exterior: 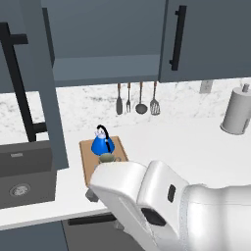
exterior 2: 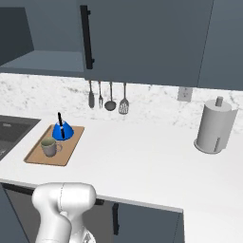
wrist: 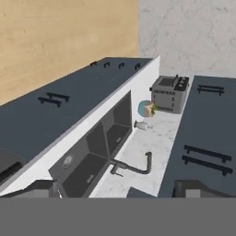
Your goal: Pick the kettle from the counter and place it on the tray. Then pick the mug from the cabinet and place it on the tray. Then close the cabinet doors.
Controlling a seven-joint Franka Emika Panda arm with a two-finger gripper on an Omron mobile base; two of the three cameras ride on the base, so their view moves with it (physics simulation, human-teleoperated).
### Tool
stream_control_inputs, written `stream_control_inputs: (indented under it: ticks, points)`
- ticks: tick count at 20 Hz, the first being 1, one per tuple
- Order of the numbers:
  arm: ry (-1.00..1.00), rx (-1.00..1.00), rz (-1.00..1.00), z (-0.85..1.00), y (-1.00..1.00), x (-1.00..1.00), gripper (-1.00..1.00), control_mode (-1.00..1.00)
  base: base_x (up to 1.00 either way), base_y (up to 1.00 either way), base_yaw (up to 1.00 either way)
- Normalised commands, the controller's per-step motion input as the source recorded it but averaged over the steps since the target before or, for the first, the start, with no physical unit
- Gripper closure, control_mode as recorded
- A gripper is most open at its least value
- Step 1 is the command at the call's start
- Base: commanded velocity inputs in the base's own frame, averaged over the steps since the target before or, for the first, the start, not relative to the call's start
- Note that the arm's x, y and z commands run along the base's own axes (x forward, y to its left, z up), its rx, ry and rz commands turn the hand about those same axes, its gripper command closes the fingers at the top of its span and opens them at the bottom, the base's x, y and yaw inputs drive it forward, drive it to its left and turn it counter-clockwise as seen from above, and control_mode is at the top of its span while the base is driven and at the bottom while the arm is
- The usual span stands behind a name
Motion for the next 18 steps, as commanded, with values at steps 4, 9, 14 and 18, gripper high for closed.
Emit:
stream_control_inputs:
  ticks: [4,9,14,18]
  points:
    - [0.00,0.02,0.04,0.00,0.68,0.23,-1.00,-1.00,0.00,0.00,0.00]
    - [0.00,0.00,0.00,0.00,0.71,0.50,-1.00,-1.00,0.00,0.00,0.00]
    - [0.00,0.08,-0.03,0.01,0.51,0.39,-1.00,-1.00,0.00,0.00,0.00]
    - [0.00,0.10,-0.12,0.00,0.37,0.40,-1.00,-1.00,0.00,0.00,0.00]
